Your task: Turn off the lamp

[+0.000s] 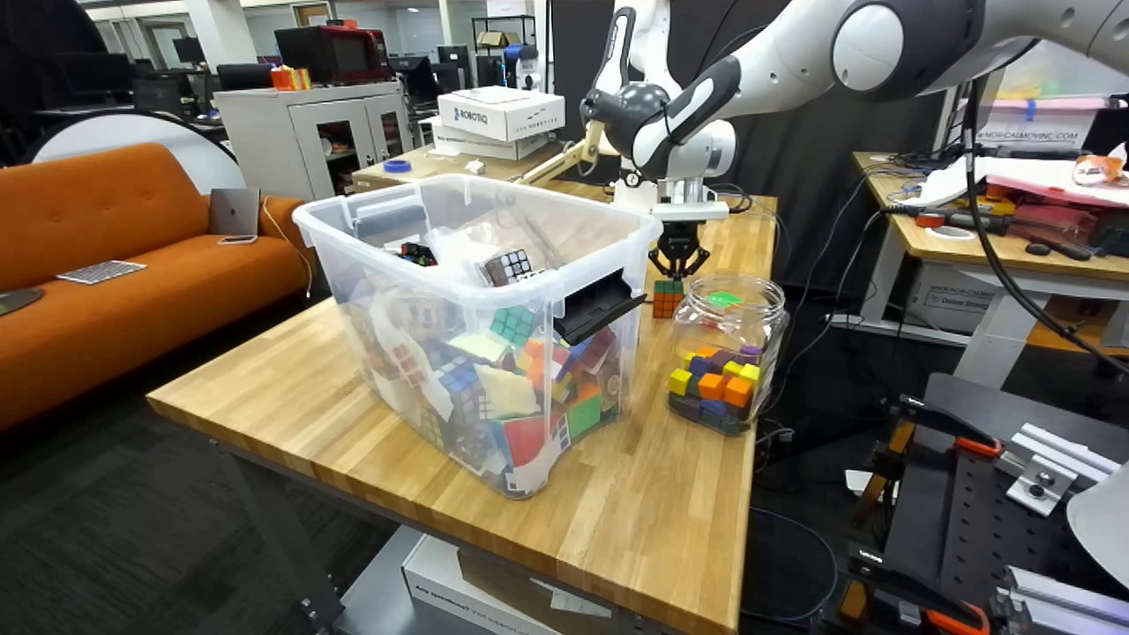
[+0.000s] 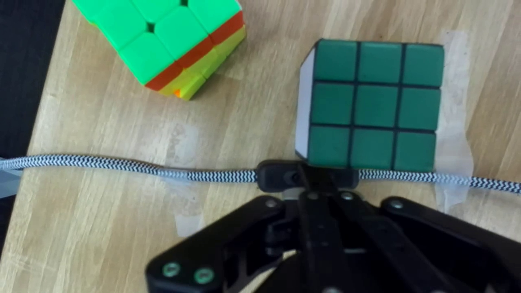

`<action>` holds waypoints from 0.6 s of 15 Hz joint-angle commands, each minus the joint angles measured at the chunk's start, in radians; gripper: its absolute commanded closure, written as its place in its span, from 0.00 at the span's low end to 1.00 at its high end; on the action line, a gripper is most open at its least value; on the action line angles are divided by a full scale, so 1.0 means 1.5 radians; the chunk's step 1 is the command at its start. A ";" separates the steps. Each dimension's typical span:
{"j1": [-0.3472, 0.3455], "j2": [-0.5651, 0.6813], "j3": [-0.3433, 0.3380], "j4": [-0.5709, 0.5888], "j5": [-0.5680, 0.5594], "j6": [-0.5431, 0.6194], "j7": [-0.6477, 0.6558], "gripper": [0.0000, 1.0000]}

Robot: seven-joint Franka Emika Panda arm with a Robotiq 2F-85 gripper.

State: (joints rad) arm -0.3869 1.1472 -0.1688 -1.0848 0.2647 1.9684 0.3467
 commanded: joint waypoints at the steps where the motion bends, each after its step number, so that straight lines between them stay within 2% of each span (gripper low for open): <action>1: -0.003 -0.036 0.003 -0.080 0.008 0.025 -0.017 1.00; 9: -0.001 -0.102 -0.005 -0.204 0.004 0.059 -0.029 1.00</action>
State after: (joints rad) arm -0.3879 1.0419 -0.1770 -1.2901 0.2650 2.0094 0.3300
